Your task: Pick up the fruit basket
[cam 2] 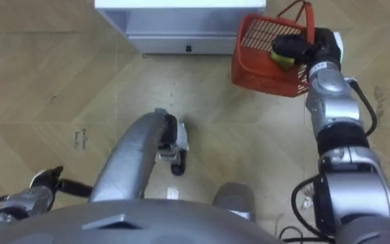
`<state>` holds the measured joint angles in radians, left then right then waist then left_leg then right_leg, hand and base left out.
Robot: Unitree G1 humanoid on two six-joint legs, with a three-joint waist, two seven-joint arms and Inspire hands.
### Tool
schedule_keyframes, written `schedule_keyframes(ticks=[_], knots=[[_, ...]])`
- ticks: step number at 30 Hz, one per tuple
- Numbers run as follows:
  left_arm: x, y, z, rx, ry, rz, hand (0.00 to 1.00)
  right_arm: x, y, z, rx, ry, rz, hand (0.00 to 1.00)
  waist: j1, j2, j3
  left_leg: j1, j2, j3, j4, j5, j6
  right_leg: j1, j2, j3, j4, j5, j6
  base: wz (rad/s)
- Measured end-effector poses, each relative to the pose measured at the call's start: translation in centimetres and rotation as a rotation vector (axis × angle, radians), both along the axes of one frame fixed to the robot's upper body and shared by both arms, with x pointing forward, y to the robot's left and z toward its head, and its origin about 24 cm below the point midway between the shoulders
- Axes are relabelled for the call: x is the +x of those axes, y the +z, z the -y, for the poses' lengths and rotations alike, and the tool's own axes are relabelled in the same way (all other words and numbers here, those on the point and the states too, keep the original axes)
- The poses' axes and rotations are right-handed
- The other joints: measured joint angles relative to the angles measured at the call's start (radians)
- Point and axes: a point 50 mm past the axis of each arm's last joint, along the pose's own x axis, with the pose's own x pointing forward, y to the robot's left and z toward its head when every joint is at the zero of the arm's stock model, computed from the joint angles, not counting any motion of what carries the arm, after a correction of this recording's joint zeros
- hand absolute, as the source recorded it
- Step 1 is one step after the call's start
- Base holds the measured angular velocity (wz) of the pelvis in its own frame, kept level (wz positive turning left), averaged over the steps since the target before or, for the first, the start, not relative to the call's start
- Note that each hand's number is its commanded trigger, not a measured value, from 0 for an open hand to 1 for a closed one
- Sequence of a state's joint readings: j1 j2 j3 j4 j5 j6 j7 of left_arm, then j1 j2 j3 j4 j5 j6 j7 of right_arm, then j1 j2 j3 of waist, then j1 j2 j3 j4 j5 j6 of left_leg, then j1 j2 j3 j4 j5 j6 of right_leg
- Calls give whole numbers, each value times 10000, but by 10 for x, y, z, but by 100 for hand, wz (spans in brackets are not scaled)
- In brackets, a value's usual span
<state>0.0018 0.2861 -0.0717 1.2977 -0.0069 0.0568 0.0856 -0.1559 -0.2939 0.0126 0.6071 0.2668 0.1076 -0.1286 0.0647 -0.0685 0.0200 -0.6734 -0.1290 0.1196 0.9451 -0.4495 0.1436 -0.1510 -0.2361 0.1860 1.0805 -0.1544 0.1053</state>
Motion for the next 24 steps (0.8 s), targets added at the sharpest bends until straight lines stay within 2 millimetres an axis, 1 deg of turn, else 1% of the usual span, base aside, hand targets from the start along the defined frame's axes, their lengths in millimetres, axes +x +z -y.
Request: schedule_keyframes(ticks=[1,2,3,4,5,6,7,8,9,10,11,12,13,14,15,17,18,19,21,22,23,24], knots=[[-4,-1,0,4,18,-114,0,-4,-2,-3,54,45,-12,100,-24,20,-7,325,-36,-80,-196,0,1,-140,101,-13,187,-203,-5,-18],[-11,-2,0,-2,81,-346,0,-8,-4,-7,137,139,32,100,-145,95,-59,839,-59,-233,-515,0,1,-515,280,-105,358,-629,-6,-10],[-14,-2,1,10,142,-494,0,-12,-7,-7,136,147,-45,100,-289,177,-129,1274,-51,-336,-775,1,0,-827,330,-263,359,-1024,-36,-5],[-16,-3,2,9,147,-526,0,-13,-8,-7,130,129,-80,100,-335,244,-172,1448,-50,-441,-883,1,-1,-925,337,-322,286,-1293,-37,-12],[-14,-3,2,44,150,-473,0,-14,-6,-7,116,162,19,100,-311,327,-148,1733,-18,-682,-1085,38,-69,-1215,367,-348,28,-2054,-50,-20],[-13,-2,2,86,144,-397,0,-14,-4,-8,134,228,114,100,-284,344,-151,1833,24,-718,-1214,79,-144,-1474,360,-424,-194,-2455,-61,-28],[-9,-1,2,150,136,-198,0,-13,0,-12,156,420,340,100,-323,407,-132,1973,126,-888,-1465,189,-343,-1980,317,-817,-827,-3080,-39,-19],[-4,0,1,250,159,44,0,-13,1,-17,115,595,427,100,-304,419,-135,2135,257,-1049,-1685,293,-525,-2394,287,-1317,-1807,-3361,-52,-15],[-3,0,1,310,167,118,0,-13,2,-19,85,715,464,100,-286,416,-137,2191,364,-1046,-1730,329,-591,-2541,346,-1536,-2350,-3371,-68,-15],[-5,0,1,324,241,118,0,-12,2,-23,70,899,468,100,-263,434,-153,2364,578,-1023,-1807,385,-712,-2393,500,-1945,-3020,-3205,-12,-31],[-7,0,2,288,328,106,0,-12,2,-27,185,986,507,100,-139,508,-149,2676,765,-1042,-2214,533,-957,-1915,766,-2212,-3697,-2881,-226,-33],[-9,0,1,297,502,157,0,-12,2,-29,405,951,528,100,-112,531,-139,3112,985,-1086,-2973,783,-1163,-1432,1035,-2343,-4535,-2449,-336,-25],[-10,0,0,350,586,191,0,-12,2,-29,456,934,527,100,-108,523,-136,3357,1048,-1096,-3374,951,-1214,-1170,1114,-2404,-4981,-2250,-379,0],[-9,1,0,463,692,285,0,-11,2,-29,462,909,541,100,-95,469,-127,3797,1124,-1096,-4171,1333,-1283,-700,1248,-2486,-5785,-1867,-440,10],[-10,1,2,520,702,337,0,-10,4,-31,455,943,626,100,-68,451,-134,4192,1167,-1118,-4911,1678,-1338,-304,1318,-2592,-6522,-1492,-455,12],[-10,1,5,481,653,401,0,-9,7,-34,446,1096,784,100,-49,397,-129,4556,1159,-1158,-5599,2042,-1376,104,1341,-2743,-7236,-1180,-497,12],[-10,0,7,466,588,390,0,-8,9,-34,448,1132,853,100,-30,375,-129,4630,1154,-1176,-5741,2101,-1385,176,1344,-2776,-7350,-1138,-505,16],[-11,0,9,442,518,384,0,-6,13,-36,453,1216,1047,100,-15,327,-107,4719,1141,-1245,-5882,2162,-1400,282,1345,-2860,-7449,-1120,-517,18],[-13,0,9,498,328,281,0,-7,18,-39,483,1331,1328,100,39,207,-165,4783,1140,-1327,-5991,2220,-1435,392,1353,-2976,-7554,-1113,-529,18],[-16,0,9,564,170,184,0,-6,23,-41,495,1416,1540,100,38,131,-162,4865,1138,-1391,-6048,2237,-1445,475,1365,-3035,-7566,-1113,-530,14],[-20,-1,9,608,45,35,0,-4,26,-42,501,1460,1702,100,38,84,-178,4950,1138,-1462,-6081,2240,-1451,592,1367,-3164,-7581,-1113,-530,18],[-22,-1,9,614,35,-13,0,-4,28,-43,498,1466,1778,100,15,71,-180,4990,1134,-1507,-6082,2240,-1451,679,1366,-3265,-7614,-1112,-531,19]])
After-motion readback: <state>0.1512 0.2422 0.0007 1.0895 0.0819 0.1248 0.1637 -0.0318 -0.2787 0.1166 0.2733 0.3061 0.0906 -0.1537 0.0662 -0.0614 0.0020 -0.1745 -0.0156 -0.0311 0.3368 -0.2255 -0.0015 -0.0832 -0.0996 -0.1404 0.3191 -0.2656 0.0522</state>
